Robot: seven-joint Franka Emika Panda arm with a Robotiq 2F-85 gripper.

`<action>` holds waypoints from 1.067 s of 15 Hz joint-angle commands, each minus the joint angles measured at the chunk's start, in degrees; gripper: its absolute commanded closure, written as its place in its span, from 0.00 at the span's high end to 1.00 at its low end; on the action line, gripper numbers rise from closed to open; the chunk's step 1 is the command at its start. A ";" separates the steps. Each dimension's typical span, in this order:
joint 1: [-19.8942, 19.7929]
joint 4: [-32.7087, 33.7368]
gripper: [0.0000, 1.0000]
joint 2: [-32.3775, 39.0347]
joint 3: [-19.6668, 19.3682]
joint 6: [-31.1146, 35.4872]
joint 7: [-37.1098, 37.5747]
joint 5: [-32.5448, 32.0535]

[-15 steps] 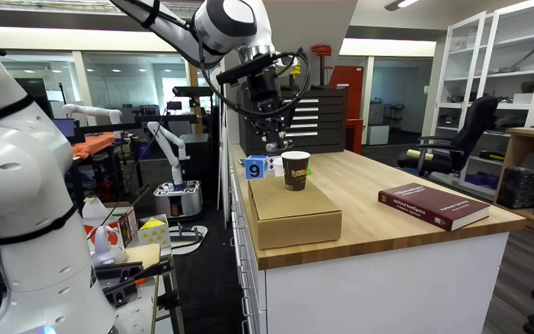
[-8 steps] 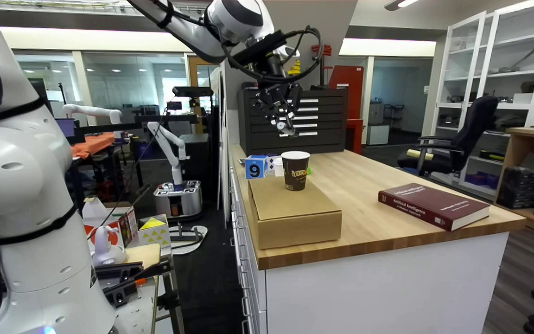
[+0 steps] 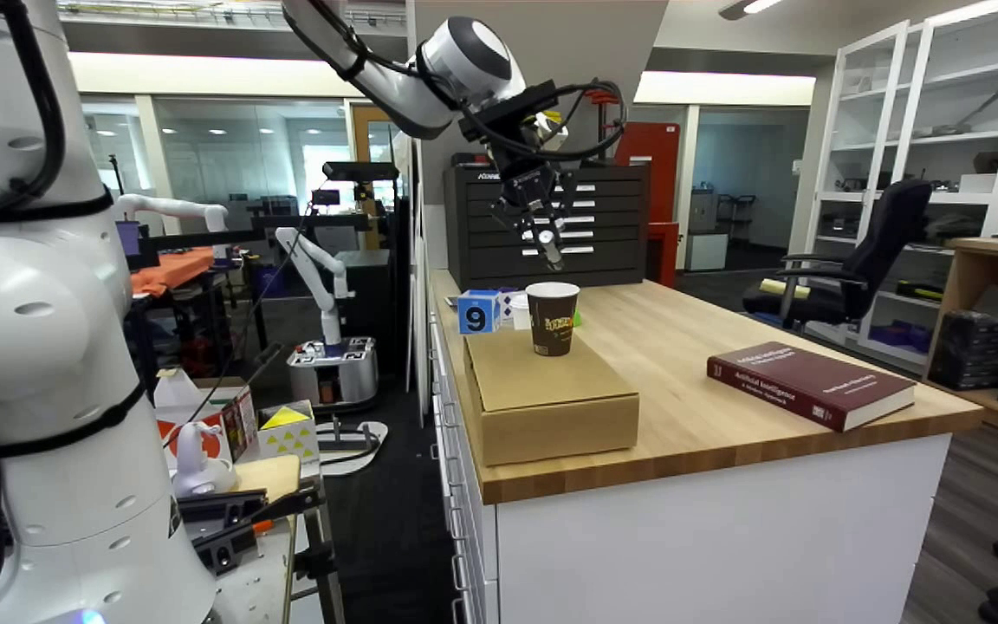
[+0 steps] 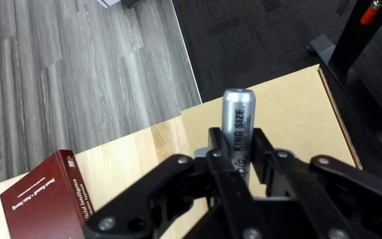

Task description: Put the marker in the cup

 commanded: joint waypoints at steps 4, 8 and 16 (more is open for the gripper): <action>2.99 7.26 0.06 7.85 1.24 -8.23 -3.69 -5.56; 4.64 9.20 0.06 11.49 1.92 -10.74 -5.42 -8.29; 6.52 10.96 0.61 15.55 2.72 -11.15 -8.19 -12.18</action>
